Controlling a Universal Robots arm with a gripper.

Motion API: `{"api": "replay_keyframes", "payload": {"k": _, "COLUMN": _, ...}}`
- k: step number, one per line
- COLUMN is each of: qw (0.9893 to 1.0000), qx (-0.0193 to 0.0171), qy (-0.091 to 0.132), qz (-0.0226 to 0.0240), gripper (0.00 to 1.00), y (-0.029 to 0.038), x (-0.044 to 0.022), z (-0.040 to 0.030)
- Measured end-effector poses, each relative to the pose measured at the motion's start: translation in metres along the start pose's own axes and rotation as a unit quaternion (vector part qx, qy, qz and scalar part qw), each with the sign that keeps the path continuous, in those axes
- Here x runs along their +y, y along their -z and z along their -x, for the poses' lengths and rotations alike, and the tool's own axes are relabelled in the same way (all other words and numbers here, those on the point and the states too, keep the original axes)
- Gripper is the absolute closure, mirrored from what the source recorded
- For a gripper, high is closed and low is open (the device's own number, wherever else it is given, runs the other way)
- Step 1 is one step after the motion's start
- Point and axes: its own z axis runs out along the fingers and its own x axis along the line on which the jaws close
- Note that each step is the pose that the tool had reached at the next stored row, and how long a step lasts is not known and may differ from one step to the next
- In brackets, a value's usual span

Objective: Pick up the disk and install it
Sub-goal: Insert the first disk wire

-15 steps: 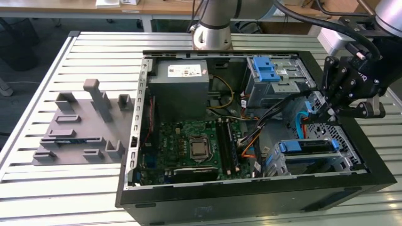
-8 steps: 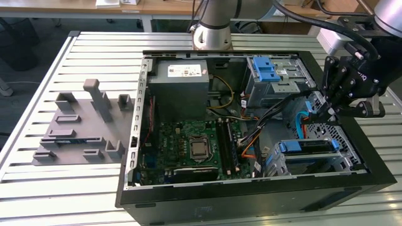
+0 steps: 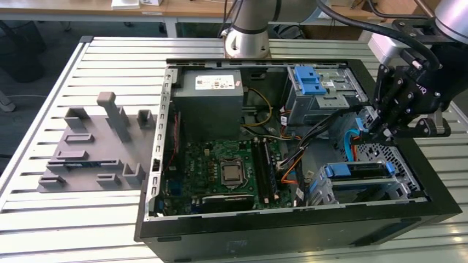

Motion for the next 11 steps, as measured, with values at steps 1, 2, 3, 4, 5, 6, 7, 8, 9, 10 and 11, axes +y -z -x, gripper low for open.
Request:
{"api": "replay_keyframes", "payload": {"k": 1, "qw": 1.0000, "qx": 0.0005, "qy": 0.000, "qz": -0.0003, "gripper": 0.76, "y": 0.0000, "x": 0.0001, "z": 0.0000}}
{"api": "replay_keyframes", "payload": {"k": 2, "qw": 1.0000, "qx": 0.0013, "qy": 0.000, "qz": -0.0006, "gripper": 0.76, "y": 0.0000, "x": 0.0002, "z": 0.0003}}
{"api": "replay_keyframes", "payload": {"k": 3, "qw": 1.0000, "qx": 0.0027, "qy": 0.000, "qz": -0.0007, "gripper": 0.76, "y": -0.0001, "x": 0.0002, "z": 0.0009}}
{"api": "replay_keyframes", "payload": {"k": 4, "qw": 1.0000, "qx": 0.0037, "qy": 0.000, "qz": -0.0008, "gripper": 0.76, "y": -0.0004, "x": 0.0003, "z": 0.0015}}
{"api": "replay_keyframes", "payload": {"k": 5, "qw": 1.0000, "qx": 0.0042, "qy": 0.000, "qz": -0.0008, "gripper": 0.76, "y": -0.0006, "x": 0.0004, "z": 0.0019}}
{"api": "replay_keyframes", "payload": {"k": 6, "qw": 1.0000, "qx": 0.0048, "qy": 0.000, "qz": -0.0008, "gripper": 0.76, "y": -0.0008, "x": 0.0004, "z": 0.0023}}
{"api": "replay_keyframes", "payload": {"k": 7, "qw": 1.0000, "qx": 0.0052, "qy": 0.000, "qz": -0.0008, "gripper": 0.76, "y": -0.0010, "x": 0.0004, "z": 0.0027}}
{"api": "replay_keyframes", "payload": {"k": 8, "qw": 1.0000, "qx": 0.0055, "qy": 0.000, "qz": -0.0008, "gripper": 0.76, "y": -0.0013, "x": 0.0004, "z": 0.0031}}
{"api": "replay_keyframes", "payload": {"k": 9, "qw": 1.0000, "qx": 0.0057, "qy": 0.000, "qz": -0.0009, "gripper": 0.76, "y": -0.0017, "x": 0.0004, "z": 0.0036}}
{"api": "replay_keyframes", "payload": {"k": 10, "qw": 1.0000, "qx": 0.0061, "qy": 0.000, "qz": -0.0009, "gripper": 0.76, "y": -0.0020, "x": 0.0004, "z": 0.0042}}
{"api": "replay_keyframes", "payload": {"k": 11, "qw": 1.0000, "qx": 0.0063, "qy": 0.000, "qz": -0.0009, "gripper": 0.76, "y": -0.0023, "x": 0.0004, "z": 0.0047}}
